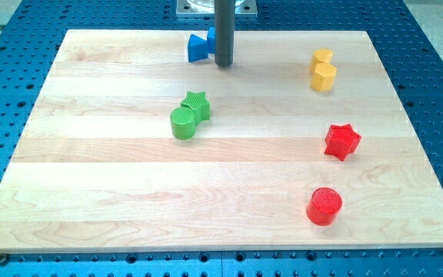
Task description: Put the red star at the center left side of the board
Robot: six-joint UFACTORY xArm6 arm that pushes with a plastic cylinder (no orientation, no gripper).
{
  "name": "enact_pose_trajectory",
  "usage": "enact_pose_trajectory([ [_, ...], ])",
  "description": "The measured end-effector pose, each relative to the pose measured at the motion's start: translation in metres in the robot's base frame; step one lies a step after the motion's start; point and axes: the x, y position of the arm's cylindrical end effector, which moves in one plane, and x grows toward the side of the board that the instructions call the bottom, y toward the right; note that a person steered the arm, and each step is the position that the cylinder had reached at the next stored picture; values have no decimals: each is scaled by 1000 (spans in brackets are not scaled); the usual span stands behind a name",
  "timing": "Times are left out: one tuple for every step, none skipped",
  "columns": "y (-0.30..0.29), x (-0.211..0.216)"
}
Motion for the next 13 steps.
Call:
enact_pose_trajectory([
  [0,-1],
  [0,-1],
  [0,-7],
  [25,-31],
  [78,-44],
  [166,-40],
  [259,15],
  [284,122],
  [249,180],
  [210,180],
  [204,198],
  [118,201],
  [20,203],
])
